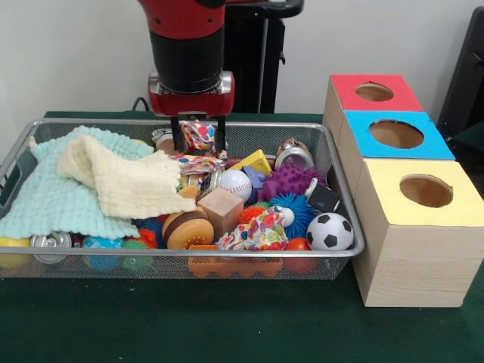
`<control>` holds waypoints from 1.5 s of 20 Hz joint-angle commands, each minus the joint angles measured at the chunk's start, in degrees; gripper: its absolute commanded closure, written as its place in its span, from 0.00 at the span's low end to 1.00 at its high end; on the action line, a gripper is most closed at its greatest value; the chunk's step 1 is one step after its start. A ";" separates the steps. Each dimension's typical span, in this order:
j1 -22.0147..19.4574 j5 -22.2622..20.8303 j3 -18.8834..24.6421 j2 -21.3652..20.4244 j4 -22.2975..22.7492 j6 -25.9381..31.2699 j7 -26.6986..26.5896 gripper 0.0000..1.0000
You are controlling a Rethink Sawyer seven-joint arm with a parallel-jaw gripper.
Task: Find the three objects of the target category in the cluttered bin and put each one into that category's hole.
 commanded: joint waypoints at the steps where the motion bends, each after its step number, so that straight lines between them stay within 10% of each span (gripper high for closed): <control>1: 1.84 -6.43 0.44 3.09 -6.16 -0.96 -7.12 0.00; 30: -2.13 -13.17 5.34 22.51 -19.59 -6.32 -18.13 0.00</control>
